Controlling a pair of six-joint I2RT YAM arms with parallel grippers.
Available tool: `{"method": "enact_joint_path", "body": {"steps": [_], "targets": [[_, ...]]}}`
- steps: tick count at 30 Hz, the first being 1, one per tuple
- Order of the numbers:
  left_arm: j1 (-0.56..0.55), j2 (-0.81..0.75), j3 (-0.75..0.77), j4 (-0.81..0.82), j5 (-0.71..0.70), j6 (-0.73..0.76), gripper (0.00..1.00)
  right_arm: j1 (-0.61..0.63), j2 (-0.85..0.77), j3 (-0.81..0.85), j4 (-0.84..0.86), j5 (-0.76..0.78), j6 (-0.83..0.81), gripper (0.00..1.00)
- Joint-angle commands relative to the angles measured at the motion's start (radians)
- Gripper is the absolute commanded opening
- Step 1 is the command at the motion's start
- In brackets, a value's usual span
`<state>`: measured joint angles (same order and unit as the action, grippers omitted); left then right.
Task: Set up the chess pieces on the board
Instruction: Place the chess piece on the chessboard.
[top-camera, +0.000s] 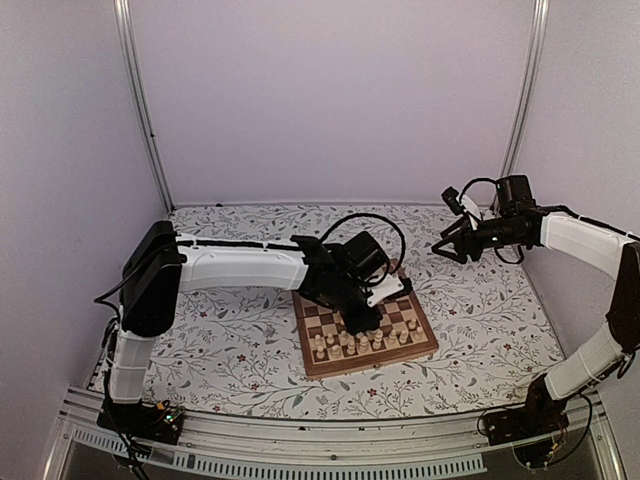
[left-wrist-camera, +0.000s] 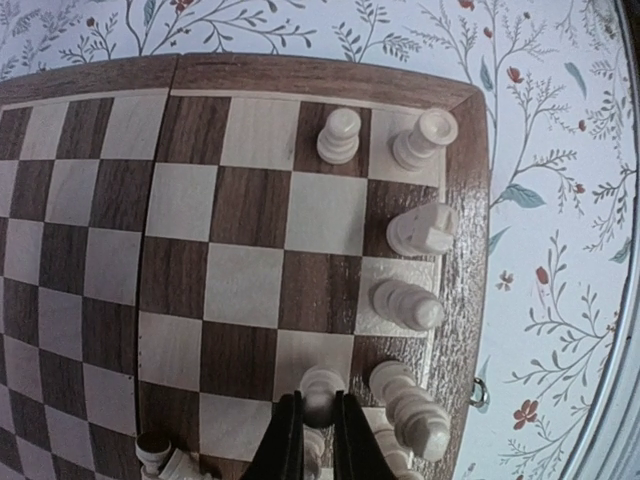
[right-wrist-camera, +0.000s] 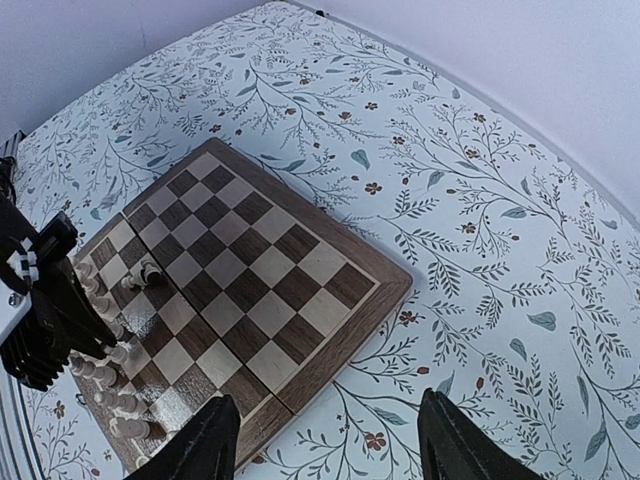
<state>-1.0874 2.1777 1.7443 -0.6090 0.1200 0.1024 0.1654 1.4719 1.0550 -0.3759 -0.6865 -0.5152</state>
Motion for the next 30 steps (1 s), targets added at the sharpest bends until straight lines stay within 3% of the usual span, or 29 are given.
{"method": "enact_joint_path", "body": {"steps": [1,9,17,30], "targets": [[-0.012,0.03,0.026,-0.017,0.028,0.01,0.05,0.003,0.008,0.001,-0.001,-0.01,-0.011,0.64],[-0.013,0.052,0.046,-0.033,0.031,0.01,0.07,0.003,0.011,0.003,-0.006,-0.012,-0.013,0.64],[-0.012,0.042,0.049,-0.038,0.006,0.009,0.22,0.003,0.012,0.005,-0.008,-0.014,-0.014,0.64],[0.046,-0.085,-0.032,0.094,0.017,0.019,0.34,0.003,0.024,0.009,-0.013,-0.026,-0.008,0.64]]}}
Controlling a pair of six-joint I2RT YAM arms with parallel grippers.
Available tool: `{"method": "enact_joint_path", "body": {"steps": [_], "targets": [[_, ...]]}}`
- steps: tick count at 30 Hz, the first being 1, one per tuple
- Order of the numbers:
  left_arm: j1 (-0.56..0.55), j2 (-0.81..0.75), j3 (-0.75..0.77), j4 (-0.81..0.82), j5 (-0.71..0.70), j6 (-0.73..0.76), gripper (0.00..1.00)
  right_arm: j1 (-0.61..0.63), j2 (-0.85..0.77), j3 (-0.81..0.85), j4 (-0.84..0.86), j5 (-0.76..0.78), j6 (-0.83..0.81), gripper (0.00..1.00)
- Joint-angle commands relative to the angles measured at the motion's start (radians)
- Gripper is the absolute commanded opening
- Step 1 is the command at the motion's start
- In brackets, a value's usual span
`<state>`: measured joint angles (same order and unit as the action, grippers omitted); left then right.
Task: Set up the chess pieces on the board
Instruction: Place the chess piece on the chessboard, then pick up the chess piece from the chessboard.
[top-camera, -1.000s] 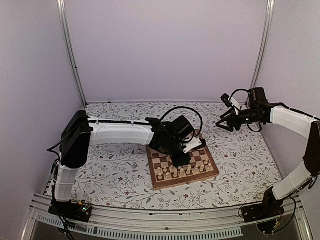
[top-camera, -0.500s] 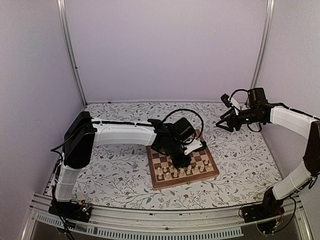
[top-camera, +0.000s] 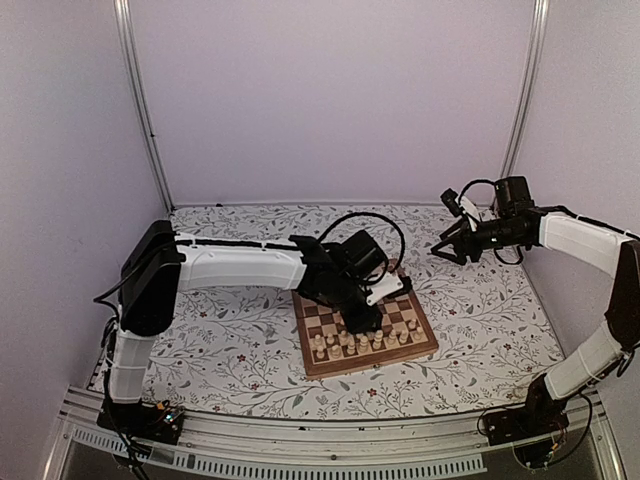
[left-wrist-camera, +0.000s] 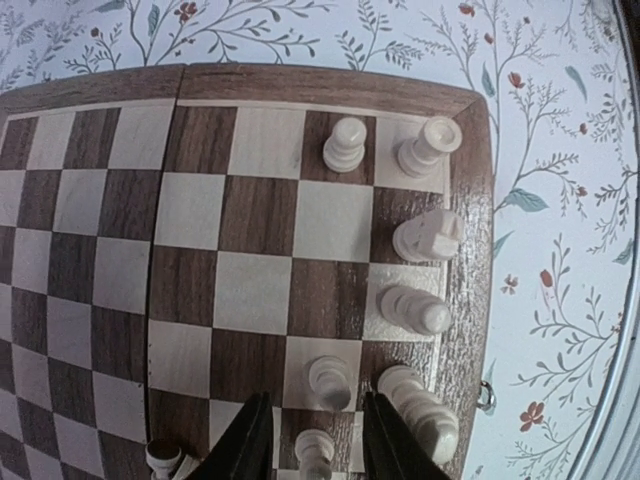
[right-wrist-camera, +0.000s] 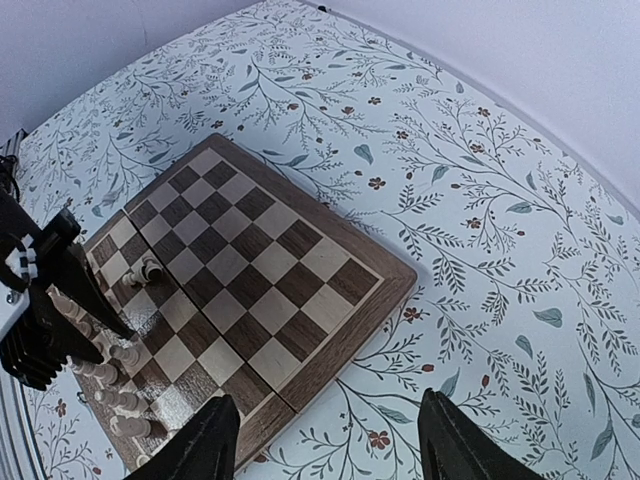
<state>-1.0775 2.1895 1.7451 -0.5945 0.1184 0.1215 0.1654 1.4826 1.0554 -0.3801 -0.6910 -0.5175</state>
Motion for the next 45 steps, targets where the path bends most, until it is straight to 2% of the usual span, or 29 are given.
{"method": "enact_joint_path", "body": {"steps": [1,5,9,12,17,26,38,45], "targets": [[0.049,-0.114,-0.047,0.093,0.018,-0.006,0.35,0.004,0.014,0.009,-0.009,-0.023,-0.006,0.64],[0.084,-0.184,-0.111,0.124,-0.046,-0.056,0.35,0.003,0.02,0.007,-0.017,-0.033,-0.02,0.64],[0.113,-0.22,-0.188,0.101,-0.106,-0.153,0.29,0.003,0.039,0.006,-0.023,-0.029,-0.042,0.62],[0.116,-0.242,-0.242,0.095,-0.115,-0.233,0.28,0.003,0.057,0.017,-0.035,-0.03,-0.048,0.6],[0.116,-0.253,-0.292,0.086,-0.112,-0.303,0.37,0.004,0.077,0.023,-0.039,-0.038,-0.053,0.6],[0.117,-0.195,-0.263,0.078,-0.059,-0.328,0.3,0.004,0.097,0.026,-0.046,-0.04,-0.052,0.59],[0.109,-0.124,-0.225,0.07,-0.007,-0.345,0.32,0.004,0.103,0.026,-0.05,-0.047,-0.055,0.59],[0.105,-0.081,-0.19,0.041,-0.008,-0.344,0.28,0.004,0.105,0.028,-0.052,-0.045,-0.055,0.59]]}}
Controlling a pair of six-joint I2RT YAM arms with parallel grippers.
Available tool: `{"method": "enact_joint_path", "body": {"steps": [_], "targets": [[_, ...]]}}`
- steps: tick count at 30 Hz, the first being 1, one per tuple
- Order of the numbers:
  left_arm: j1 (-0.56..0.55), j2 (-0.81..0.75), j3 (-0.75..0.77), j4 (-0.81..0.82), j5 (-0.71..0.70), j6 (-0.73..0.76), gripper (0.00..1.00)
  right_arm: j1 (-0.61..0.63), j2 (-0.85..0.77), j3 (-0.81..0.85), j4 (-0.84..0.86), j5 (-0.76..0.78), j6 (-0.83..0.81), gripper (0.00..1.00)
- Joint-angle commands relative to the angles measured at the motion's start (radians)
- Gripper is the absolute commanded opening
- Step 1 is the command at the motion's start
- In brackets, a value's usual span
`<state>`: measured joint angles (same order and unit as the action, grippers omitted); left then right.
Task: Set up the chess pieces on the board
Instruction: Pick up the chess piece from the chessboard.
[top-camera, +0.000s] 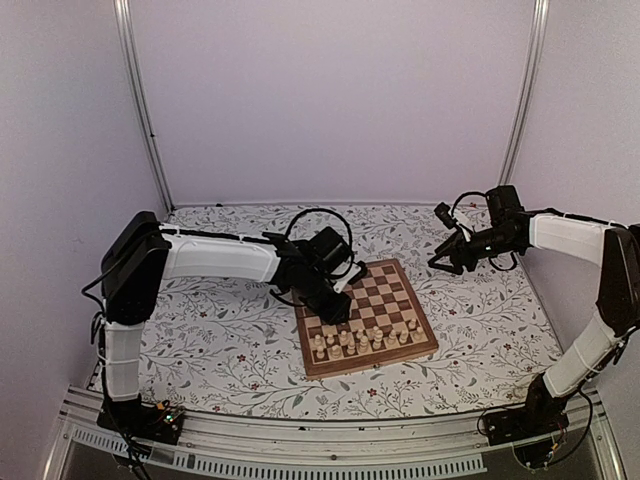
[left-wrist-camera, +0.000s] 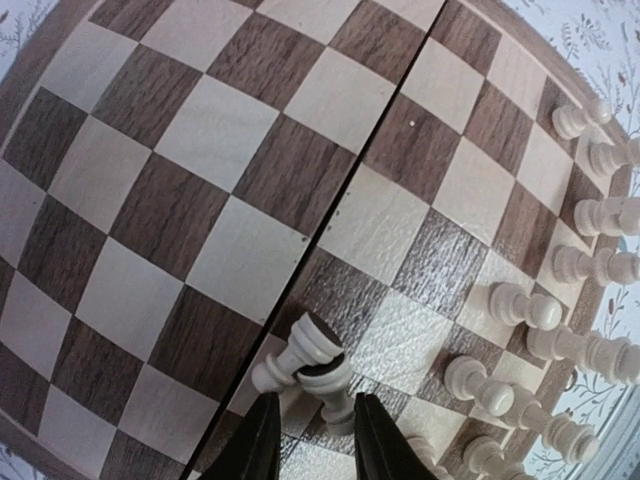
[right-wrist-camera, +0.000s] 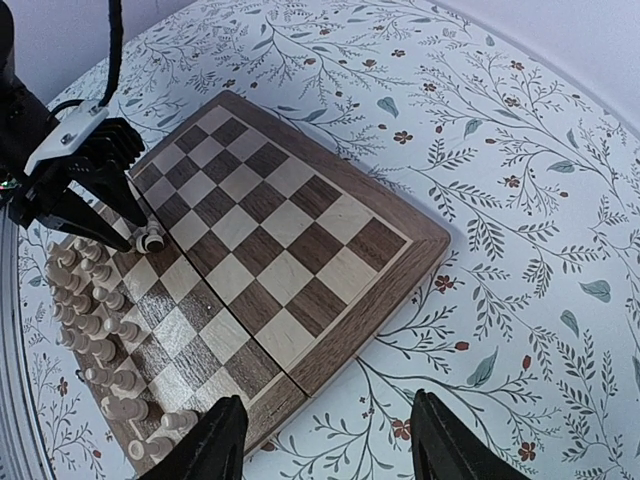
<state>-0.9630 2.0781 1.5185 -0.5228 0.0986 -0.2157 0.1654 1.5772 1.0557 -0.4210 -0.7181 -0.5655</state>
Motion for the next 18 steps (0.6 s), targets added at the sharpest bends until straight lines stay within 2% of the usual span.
{"method": "enact_joint_path", "body": {"steps": [1,18], "targets": [[-0.01,0.036,0.043,-0.038,0.005,-0.007,0.27,0.004,0.012,0.029,-0.012,-0.018,-0.007,0.59],[-0.026,0.062,0.041,-0.13,-0.066,0.06,0.15,0.016,0.021,0.03,-0.012,-0.038,0.001,0.58]]}}
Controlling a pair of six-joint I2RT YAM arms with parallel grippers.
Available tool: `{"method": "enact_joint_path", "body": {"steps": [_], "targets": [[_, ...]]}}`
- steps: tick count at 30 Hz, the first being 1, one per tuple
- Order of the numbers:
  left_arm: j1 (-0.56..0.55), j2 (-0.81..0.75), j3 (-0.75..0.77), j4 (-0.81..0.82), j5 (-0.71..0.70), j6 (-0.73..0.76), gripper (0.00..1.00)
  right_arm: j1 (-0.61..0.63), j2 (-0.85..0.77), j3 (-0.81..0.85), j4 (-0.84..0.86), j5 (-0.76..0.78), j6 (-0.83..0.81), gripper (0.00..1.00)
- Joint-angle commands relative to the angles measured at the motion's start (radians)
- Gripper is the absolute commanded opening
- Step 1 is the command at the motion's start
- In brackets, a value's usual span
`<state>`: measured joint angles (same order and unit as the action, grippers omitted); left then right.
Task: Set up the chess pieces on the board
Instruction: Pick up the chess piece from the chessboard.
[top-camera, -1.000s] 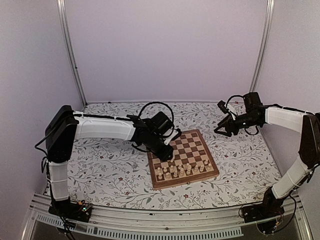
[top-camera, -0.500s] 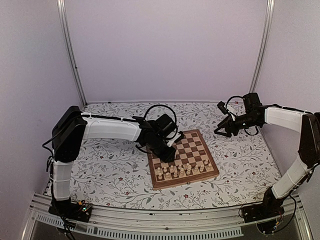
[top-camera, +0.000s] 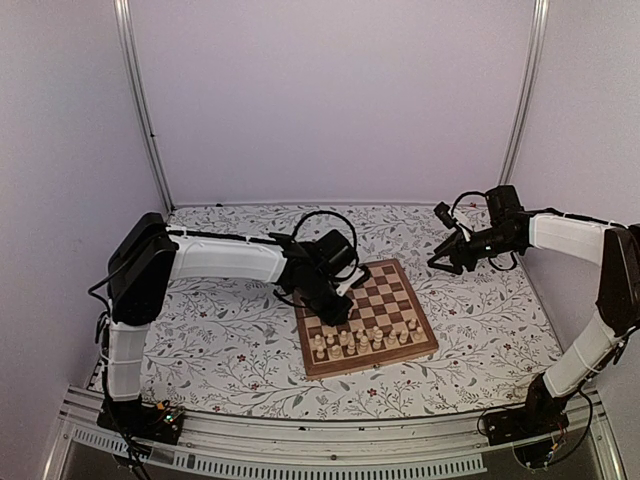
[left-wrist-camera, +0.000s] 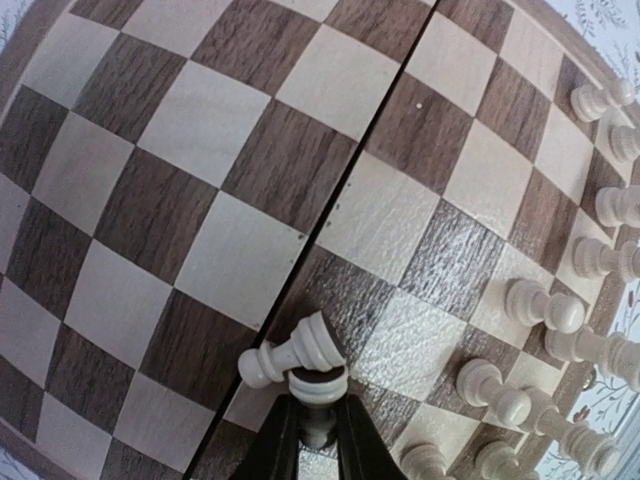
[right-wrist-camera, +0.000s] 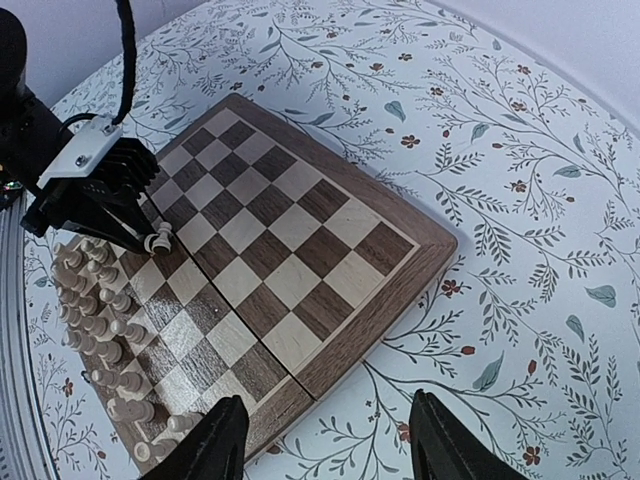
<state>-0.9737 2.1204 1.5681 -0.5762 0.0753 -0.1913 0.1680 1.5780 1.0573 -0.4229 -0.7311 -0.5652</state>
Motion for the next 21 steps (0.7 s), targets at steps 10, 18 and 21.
{"method": "enact_joint_path", "body": {"steps": [10,18,21], "targets": [[-0.017,-0.025,-0.055,-0.057,-0.11,0.087,0.06,0.1,0.029,0.052,-0.006,-0.007,0.013,0.57],[0.039,-0.152,-0.116,0.076,0.066,0.093,0.05,0.144,0.044,0.082,-0.028,-0.03,0.019,0.57],[0.058,-0.179,-0.149,0.122,0.128,0.084,0.06,0.168,0.053,0.088,-0.042,-0.055,0.017,0.57]]}}
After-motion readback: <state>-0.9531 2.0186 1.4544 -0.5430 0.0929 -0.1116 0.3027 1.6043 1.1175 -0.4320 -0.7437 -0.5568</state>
